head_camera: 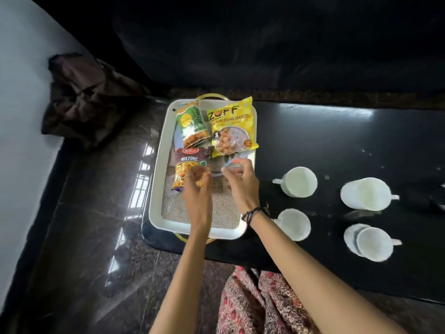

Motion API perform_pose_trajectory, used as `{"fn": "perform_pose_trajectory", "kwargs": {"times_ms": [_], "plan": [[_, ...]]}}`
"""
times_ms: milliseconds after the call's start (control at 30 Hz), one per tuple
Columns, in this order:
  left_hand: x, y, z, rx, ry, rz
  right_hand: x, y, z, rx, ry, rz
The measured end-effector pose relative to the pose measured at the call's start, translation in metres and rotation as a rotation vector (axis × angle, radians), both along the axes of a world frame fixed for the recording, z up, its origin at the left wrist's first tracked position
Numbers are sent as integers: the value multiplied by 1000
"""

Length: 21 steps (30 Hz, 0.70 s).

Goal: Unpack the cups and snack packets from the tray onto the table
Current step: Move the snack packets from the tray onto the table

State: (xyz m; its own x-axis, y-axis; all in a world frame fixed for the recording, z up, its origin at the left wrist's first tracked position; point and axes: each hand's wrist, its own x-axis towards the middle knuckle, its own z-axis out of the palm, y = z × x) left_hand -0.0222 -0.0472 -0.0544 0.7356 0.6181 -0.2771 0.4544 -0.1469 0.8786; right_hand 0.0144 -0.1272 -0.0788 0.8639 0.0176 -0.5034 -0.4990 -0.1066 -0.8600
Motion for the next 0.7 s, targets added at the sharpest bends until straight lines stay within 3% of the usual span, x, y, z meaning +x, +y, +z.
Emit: {"fn": "perform_pose_trajectory", "kwargs": {"times_ms": [167, 400, 533, 700], "plan": [[15, 61, -34, 147, 183, 0, 14, 33, -24, -112, 88, 144], [33, 76, -49, -34, 296, -49, 31, 50, -36, -163, 188, 300], [31, 59, -40, -234, 191, 21, 37, 34, -24, -127, 186, 258], [31, 13, 6, -271, -15, -50, 38, -27, 13, -7, 170, 227]]}}
